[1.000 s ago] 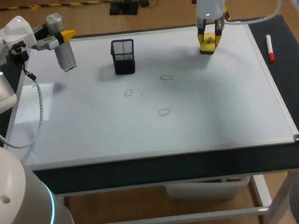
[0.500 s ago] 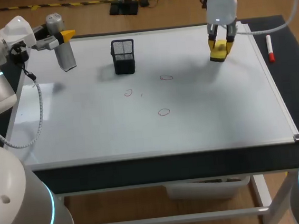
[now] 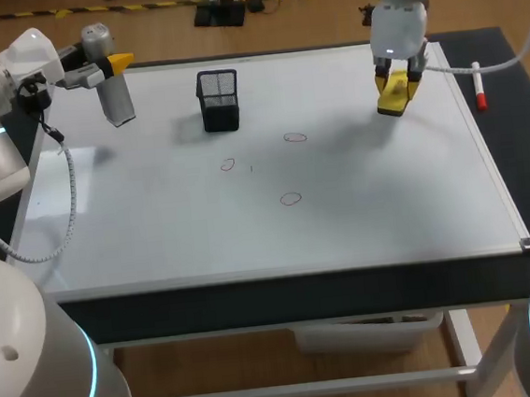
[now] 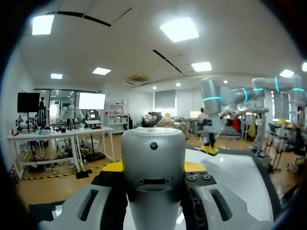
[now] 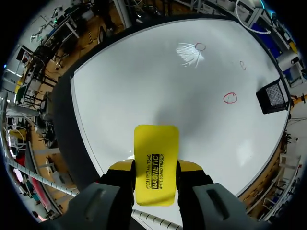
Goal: Pick up the inspection probe, press it on each red-marked spot on the whiteboard one by one, put down the probe, pick up the eraser, and wipe off all the red marks.
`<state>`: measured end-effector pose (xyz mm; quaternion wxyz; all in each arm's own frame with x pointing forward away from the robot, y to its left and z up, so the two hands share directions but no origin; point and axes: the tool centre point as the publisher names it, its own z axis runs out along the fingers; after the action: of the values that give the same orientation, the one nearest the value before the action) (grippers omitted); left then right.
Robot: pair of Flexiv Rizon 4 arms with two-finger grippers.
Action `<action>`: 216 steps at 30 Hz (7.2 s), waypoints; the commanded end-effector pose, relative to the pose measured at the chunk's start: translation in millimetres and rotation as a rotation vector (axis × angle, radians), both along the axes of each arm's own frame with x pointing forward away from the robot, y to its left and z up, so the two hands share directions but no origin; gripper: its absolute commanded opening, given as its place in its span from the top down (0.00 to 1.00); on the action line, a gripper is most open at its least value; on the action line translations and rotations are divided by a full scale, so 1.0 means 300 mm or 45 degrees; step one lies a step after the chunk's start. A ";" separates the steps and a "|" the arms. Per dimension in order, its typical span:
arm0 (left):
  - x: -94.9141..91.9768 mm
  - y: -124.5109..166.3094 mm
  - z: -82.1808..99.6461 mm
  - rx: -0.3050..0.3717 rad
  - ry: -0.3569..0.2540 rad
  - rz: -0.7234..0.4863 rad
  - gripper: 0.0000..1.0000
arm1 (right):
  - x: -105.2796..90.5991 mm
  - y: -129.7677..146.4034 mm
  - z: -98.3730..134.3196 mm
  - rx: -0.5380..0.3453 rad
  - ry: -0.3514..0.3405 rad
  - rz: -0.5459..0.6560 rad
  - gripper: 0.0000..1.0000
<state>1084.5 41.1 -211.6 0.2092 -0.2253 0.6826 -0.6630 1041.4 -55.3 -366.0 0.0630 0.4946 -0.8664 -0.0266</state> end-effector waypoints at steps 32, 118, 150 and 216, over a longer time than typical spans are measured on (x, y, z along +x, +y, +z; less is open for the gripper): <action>-0.036 -0.073 -0.001 0.008 0.016 -0.042 1.00 | -0.017 -0.002 0.011 -0.160 -0.278 0.029 1.00; -0.334 -0.647 -0.248 -0.053 -0.057 -0.742 1.00 | -0.017 -0.002 0.011 -0.160 -0.278 0.029 1.00; -0.271 -0.507 -0.113 -0.045 -0.108 -0.624 1.00 | -0.017 -0.002 0.011 -0.160 -0.278 0.029 1.00; -0.125 0.072 -0.117 0.009 -0.065 -0.152 1.00 | -0.055 0.031 -0.014 -0.059 -0.270 0.023 1.00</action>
<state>1048.0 63.4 -247.9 0.1857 -0.1659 0.6918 -0.6779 1029.7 -41.7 -369.0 -0.0101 0.4986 -0.8654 0.0480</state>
